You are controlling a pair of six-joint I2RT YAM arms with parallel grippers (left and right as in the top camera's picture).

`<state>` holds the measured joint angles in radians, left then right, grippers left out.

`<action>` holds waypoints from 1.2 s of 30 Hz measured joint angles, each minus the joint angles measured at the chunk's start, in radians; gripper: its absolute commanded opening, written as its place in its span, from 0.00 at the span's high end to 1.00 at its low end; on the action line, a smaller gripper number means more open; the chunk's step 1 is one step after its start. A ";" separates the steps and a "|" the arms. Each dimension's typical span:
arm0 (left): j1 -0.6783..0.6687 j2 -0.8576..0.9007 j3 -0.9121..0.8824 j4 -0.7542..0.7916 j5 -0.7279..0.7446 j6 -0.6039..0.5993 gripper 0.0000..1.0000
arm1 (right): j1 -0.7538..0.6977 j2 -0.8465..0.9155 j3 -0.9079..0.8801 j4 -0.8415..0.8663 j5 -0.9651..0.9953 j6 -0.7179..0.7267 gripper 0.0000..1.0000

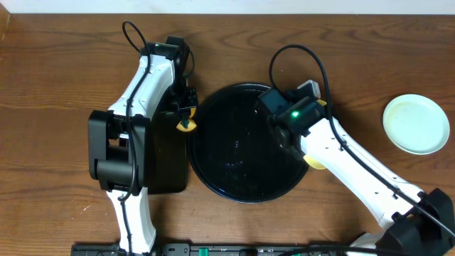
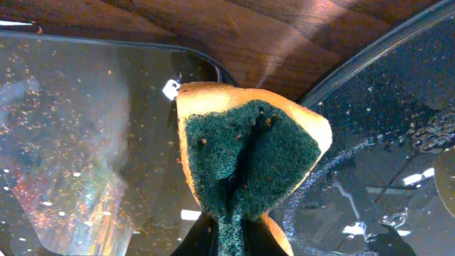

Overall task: Clean dirty plates on tray and stack at the side
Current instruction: 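Slide the yellow plate toward the round tray's right edge, right gripper, then lift the yellow plate with right gripper and carry it rightward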

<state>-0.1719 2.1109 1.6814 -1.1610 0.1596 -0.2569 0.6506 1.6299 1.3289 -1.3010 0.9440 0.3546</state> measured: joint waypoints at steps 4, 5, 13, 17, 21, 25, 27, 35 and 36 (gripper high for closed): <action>0.000 0.000 0.000 0.001 0.002 0.000 0.92 | 0.000 0.000 0.000 -0.002 0.026 0.000 0.99; 0.000 0.000 0.000 0.001 0.003 0.000 0.92 | 0.000 0.000 0.000 -0.006 0.033 0.000 0.99; 0.000 -0.001 0.000 0.003 0.008 0.000 0.92 | 0.000 0.000 0.008 -0.022 0.083 0.000 0.99; 0.000 -0.001 0.000 0.007 0.016 0.000 0.92 | 0.000 0.000 0.029 -0.026 0.119 0.000 0.99; 0.000 -0.002 0.000 0.008 0.018 0.000 0.92 | 0.000 0.000 0.063 -0.035 0.148 0.000 0.99; 0.000 -0.002 0.000 0.010 0.019 0.000 0.92 | 0.000 0.000 0.080 -0.037 0.156 0.000 0.99; 0.000 -0.002 0.000 0.010 0.019 0.000 0.92 | 0.000 0.000 0.081 -0.030 0.134 0.007 0.99; 0.000 -0.002 0.000 0.011 0.022 0.000 0.92 | -0.096 0.000 0.082 0.111 -0.219 0.134 0.99; 0.000 -0.002 0.000 0.010 0.022 0.000 0.92 | -0.119 0.000 0.082 0.135 -0.264 0.145 0.99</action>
<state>-0.1719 2.1094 1.6814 -1.1507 0.1814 -0.2565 0.5316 1.6299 1.4109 -1.1664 0.6804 0.4995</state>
